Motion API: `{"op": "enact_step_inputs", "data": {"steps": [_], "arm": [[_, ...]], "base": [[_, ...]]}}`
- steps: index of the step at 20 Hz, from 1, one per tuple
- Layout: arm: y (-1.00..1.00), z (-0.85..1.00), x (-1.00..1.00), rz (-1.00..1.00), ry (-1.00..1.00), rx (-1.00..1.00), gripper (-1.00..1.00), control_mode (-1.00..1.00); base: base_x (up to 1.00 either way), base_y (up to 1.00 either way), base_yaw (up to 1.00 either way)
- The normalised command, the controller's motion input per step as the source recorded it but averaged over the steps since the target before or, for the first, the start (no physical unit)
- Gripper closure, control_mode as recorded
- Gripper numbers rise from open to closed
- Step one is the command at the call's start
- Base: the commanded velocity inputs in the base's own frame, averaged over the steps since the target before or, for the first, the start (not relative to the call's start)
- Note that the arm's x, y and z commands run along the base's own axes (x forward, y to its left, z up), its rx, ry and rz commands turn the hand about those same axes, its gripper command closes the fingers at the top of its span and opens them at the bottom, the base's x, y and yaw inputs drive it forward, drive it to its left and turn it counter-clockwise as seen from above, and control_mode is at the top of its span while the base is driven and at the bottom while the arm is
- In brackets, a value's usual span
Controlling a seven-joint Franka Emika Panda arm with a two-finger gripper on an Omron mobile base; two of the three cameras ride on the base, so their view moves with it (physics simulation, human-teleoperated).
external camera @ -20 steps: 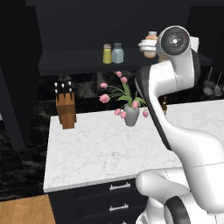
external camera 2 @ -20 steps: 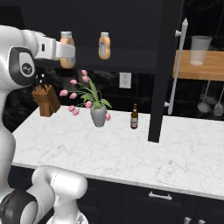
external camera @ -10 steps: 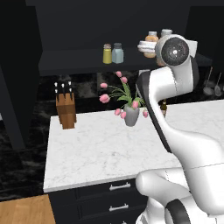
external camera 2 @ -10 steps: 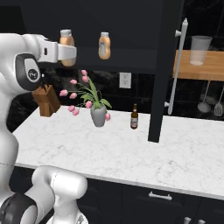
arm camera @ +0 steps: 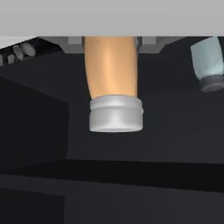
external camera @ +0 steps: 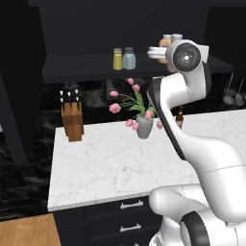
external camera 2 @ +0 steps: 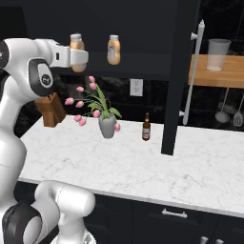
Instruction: Put the shaker and condiment bottle from the counter next to their counterparts in the cabinet.
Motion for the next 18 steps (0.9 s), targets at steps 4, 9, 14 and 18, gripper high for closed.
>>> {"op": "enact_step_inputs", "data": {"steps": [4, 9, 14, 18], "arm": [[0.03, 0.00, 0.36, -0.02, 0.00, -0.04, 1.00, -1.00], [0.00, 0.00, 0.32, -0.01, 0.00, -0.01, 1.00, -1.00], [0.00, 0.00, 0.31, 0.00, 0.02, 0.00, 1.00, -1.00], [0.00, 0.00, 0.18, 0.00, 0.00, 0.00, 1.00, -1.00]], "base": [[0.00, 0.00, 0.00], [0.00, 0.00, 0.00], [0.00, 0.00, 0.00], [0.00, 0.00, 0.00]]}}
